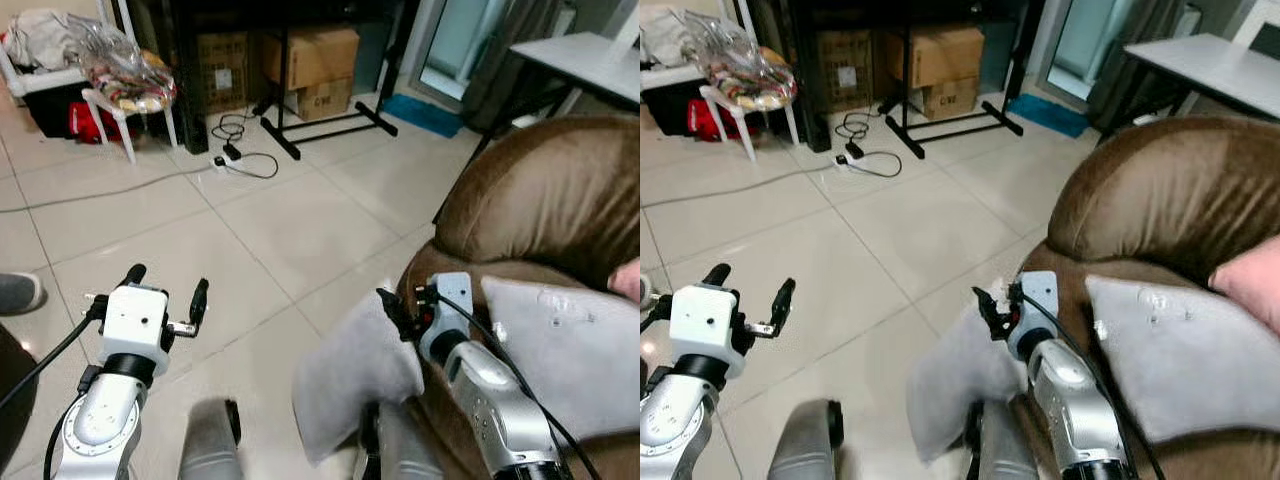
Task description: Move the pillow to the sofa from floor
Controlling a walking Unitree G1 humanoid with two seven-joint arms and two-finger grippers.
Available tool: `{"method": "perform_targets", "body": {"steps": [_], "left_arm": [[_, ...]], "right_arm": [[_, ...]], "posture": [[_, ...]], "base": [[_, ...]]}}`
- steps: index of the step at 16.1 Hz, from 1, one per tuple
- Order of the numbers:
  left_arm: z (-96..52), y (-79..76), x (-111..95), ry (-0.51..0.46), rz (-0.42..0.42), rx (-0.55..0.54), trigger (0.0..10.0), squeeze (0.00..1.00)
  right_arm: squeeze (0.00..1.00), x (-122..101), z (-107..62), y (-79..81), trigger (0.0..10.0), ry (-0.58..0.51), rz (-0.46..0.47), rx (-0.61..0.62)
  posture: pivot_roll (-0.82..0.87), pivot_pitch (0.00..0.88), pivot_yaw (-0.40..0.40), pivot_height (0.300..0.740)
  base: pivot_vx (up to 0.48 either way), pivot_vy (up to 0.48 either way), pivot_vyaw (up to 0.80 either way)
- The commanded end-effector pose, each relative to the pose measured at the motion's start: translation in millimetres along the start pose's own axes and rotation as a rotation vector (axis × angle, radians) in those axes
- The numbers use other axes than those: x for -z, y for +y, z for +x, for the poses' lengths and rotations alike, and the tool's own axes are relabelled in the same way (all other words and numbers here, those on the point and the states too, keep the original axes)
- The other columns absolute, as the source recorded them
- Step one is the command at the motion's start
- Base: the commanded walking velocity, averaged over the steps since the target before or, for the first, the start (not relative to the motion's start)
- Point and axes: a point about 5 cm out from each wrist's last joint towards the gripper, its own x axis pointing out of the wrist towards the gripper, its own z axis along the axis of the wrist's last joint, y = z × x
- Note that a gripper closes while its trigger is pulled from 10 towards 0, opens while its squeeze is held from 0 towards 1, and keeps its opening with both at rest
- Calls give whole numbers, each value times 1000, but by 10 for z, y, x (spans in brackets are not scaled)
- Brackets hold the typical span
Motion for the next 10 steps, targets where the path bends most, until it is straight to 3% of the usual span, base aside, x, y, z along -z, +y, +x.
{"method": "perform_targets", "body": {"steps": [1, 6, 10], "left_arm": [[3, -21, 23, 12, 8, 12, 10000, 208], [72, 36, 17, 5, 29, 21, 10000, 212], [110, 73, 12, 4, 47, 44, 10000, 220]], "right_arm": [[0, 4, -21, -43, 10000, 0, 0, 16], [0, -1, -12, -15, 10000, -3, 18, 14], [0, -8, 103, 28, 10000, 3, 29, 14]], "posture": [[81, 0, -105, 527], [77, 0, -99, 477], [73, 0, -88, 442]], "base": [[0, 0, 0], [0, 0, 0], [0, 0, 0]]}}
